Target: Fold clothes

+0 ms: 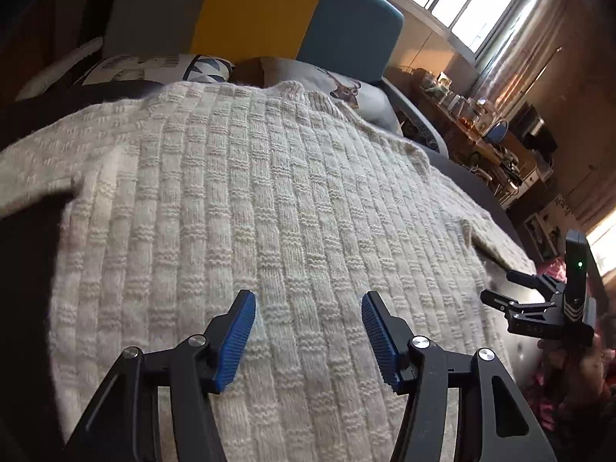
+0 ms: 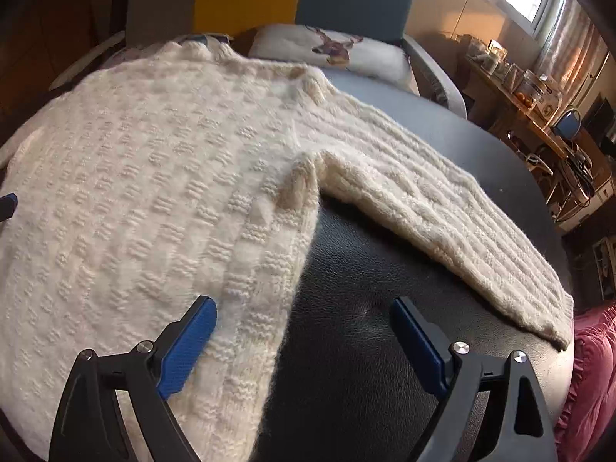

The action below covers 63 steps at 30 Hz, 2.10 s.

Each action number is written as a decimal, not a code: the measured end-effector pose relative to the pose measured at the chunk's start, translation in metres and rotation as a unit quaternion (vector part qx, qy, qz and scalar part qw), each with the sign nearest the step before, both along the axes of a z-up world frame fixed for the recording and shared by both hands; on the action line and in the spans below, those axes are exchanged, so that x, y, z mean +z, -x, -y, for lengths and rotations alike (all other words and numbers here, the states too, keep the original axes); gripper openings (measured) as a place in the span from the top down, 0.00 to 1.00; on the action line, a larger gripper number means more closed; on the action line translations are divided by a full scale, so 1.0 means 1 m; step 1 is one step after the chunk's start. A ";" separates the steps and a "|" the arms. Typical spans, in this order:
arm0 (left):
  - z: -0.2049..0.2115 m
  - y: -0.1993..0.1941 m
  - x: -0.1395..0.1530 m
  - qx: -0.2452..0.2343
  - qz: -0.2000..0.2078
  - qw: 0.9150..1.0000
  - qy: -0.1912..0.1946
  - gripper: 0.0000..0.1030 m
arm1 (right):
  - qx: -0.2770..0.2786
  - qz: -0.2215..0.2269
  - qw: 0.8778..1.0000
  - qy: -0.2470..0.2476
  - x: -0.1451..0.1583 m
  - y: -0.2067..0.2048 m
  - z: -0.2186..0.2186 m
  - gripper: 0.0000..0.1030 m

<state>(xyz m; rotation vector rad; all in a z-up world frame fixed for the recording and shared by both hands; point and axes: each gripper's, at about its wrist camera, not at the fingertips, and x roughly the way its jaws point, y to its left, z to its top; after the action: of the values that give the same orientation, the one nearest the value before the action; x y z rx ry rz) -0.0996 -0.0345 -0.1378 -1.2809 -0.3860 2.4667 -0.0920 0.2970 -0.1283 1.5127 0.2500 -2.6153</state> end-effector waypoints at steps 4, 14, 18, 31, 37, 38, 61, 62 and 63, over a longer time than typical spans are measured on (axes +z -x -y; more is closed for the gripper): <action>0.025 -0.031 0.012 0.017 -0.009 1.000 -0.013 0.42 | 0.077 0.006 0.994 0.074 0.011 -0.041 0.035 0.10; 0.056 -0.103 -0.022 0.018 0.017 0.997 0.077 0.42 | 0.126 0.050 0.990 0.038 -0.029 -0.113 0.070 0.09; 0.067 -0.109 -0.015 0.017 0.017 0.997 0.067 0.41 | 0.107 0.046 0.992 0.051 -0.028 -0.113 0.062 0.08; 0.143 -0.170 -0.023 0.016 0.073 0.997 -0.011 0.36 | 0.155 0.019 0.985 0.079 -0.003 -0.110 0.113 0.08; 0.128 -0.169 -0.024 0.020 0.068 0.997 -0.011 0.38 | 0.164 0.025 0.985 0.041 -0.016 -0.101 0.129 0.08; 0.123 -0.166 -0.025 0.017 0.071 0.997 -0.014 0.38 | 0.158 0.027 0.986 0.038 -0.018 -0.099 0.128 0.08; 0.140 -0.164 -0.001 0.037 0.104 0.993 -0.049 0.72 | 0.120 0.021 0.991 0.058 -0.034 -0.087 0.097 0.00; 0.144 -0.161 0.005 0.045 0.092 0.993 -0.053 0.70 | 0.119 0.023 0.991 0.057 -0.034 -0.086 0.097 0.00; 0.147 -0.157 0.010 0.052 0.080 0.994 -0.059 0.69 | 0.118 0.026 0.991 0.057 -0.033 -0.085 0.098 0.00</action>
<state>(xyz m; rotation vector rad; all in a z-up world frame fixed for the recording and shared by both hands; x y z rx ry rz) 0.0569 -0.1817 -0.1281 -1.4455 -0.6447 2.3903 -0.0067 0.1995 -0.1612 1.4178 0.2526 -2.3614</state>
